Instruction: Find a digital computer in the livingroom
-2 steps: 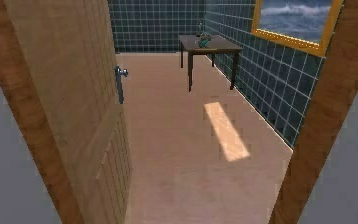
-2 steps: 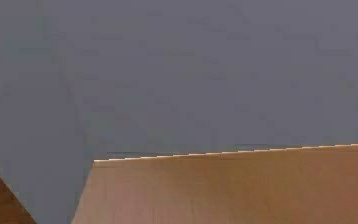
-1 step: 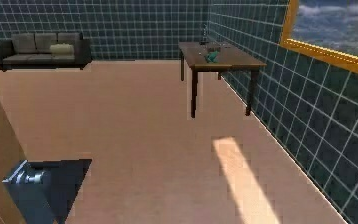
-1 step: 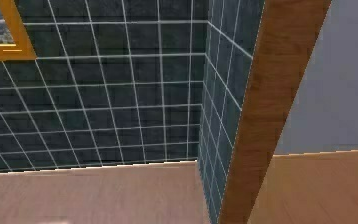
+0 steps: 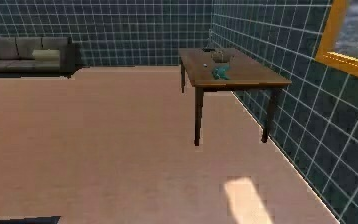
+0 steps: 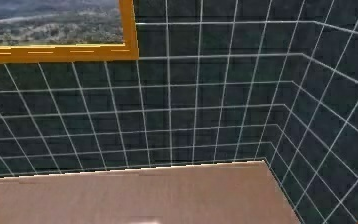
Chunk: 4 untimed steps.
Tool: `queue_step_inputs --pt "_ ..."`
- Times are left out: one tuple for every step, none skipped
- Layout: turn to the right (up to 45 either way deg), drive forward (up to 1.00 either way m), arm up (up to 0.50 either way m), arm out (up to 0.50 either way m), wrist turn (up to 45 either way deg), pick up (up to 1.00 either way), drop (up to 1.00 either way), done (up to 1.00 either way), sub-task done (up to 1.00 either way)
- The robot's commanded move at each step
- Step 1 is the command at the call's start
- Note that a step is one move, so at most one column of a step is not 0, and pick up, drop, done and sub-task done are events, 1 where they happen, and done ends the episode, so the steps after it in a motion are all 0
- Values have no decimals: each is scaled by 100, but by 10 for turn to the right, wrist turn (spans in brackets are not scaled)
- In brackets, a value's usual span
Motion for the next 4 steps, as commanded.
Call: queue_step_inputs --pt "-450 0 0 0 0 0 0 0 0" --pt "-30 0 0 0 0 0 0 0 0" --pt "0 40 0 0 0 0 0 0 0" --pt "-210 0 0 0 0 0 0 0 0"
